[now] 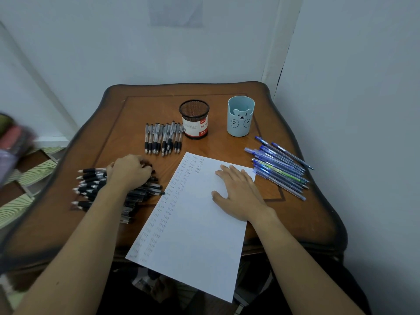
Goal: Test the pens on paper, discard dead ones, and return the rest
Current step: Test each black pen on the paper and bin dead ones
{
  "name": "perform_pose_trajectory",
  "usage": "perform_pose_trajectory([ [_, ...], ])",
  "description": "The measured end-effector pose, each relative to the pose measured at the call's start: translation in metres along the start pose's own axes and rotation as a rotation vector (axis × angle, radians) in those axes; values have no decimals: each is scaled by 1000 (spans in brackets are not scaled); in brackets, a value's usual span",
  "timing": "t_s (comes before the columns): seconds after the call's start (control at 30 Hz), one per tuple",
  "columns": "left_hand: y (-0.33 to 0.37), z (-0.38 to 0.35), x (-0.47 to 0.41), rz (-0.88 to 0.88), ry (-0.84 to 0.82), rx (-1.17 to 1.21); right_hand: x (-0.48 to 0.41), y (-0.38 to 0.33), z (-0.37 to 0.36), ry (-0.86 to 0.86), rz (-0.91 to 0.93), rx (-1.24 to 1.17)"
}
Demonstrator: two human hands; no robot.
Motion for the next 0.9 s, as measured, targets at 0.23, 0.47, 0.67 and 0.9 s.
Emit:
perform_pose_trajectory([
  [0.23, 2, 3, 5, 28, 89, 33, 1, -1, -1, 30, -3, -10],
  [0.47, 5, 0, 1, 46, 98, -59, 1, -1, 0, 41, -8, -5],
  [0.67, 8, 1, 4, -14, 319, 45, 2, -1, 0, 40, -5, -1],
  [0.9, 36, -4, 20, -375, 650, 277, 2, -1, -1, 35, -9, 8],
])
Point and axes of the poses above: each hand's wrist, its own x-axis away from the middle knuckle, its own z-axis out of the back of the hand, y = z × x, the point moved 4 cm from there along -x, towards the middle knuckle, and after that the axes turned 4 degrees about x, right-handed, at the moved point
